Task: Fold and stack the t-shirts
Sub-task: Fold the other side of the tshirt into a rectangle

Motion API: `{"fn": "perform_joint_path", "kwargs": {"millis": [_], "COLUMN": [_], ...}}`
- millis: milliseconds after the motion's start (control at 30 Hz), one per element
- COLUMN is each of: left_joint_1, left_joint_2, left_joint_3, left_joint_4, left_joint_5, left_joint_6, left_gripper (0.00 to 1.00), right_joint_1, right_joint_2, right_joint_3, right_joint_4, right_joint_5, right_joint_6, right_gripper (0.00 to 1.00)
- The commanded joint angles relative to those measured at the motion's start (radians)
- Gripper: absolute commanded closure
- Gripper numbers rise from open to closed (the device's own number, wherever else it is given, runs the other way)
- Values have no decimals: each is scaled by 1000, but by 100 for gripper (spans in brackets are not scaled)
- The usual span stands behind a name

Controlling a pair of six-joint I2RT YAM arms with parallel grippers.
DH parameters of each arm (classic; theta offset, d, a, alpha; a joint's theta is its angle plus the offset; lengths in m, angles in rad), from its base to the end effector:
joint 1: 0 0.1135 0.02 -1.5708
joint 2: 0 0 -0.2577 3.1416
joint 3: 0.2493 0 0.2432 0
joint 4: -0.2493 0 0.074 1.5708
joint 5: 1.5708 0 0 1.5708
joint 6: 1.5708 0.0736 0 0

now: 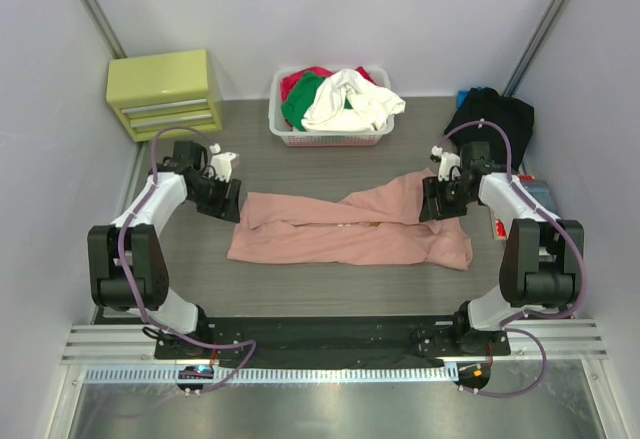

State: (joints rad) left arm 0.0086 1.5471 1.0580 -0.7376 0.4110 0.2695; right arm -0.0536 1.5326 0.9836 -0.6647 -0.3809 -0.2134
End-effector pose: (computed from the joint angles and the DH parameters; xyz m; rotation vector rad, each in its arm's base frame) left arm 0.2981 -0.0268 0.1802 0.4490 2.6693 -0.4933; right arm 0.2933 0.0117 0.1659 -0.3096 2.6885 0.4518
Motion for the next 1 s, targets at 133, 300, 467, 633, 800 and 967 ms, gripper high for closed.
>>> {"fn": "perform_joint_path", "kwargs": {"millis": [133, 300, 467, 633, 800, 967], "left_joint_1": [1, 1, 1, 1, 2, 1], "left_joint_2": [-8, -1, 99, 238, 324, 366], "left_joint_3": [0, -20, 49, 220, 276, 263], "left_joint_4": [21, 49, 37, -190, -287, -341], "left_joint_5": [-17, -29, 75, 387, 503, 526], "left_joint_6": [16, 16, -13, 16, 34, 48], "left_gripper": [44, 43, 44, 45, 44, 44], "right_joint_1": [-2, -3, -3, -3, -3, -3], "right_joint_2": [-71, -218, -230, -187, -169, -172], "right_joint_3": [-22, -63, -69, -62, -62, -63], "right_joint_4": [13, 17, 17, 31, 48, 51], "right_joint_5": [-9, 14, 34, 33, 27, 31], "right_joint_6": [-29, -43, -44, -40, -30, -32], "right_gripper": [37, 37, 37, 37, 37, 37]}}
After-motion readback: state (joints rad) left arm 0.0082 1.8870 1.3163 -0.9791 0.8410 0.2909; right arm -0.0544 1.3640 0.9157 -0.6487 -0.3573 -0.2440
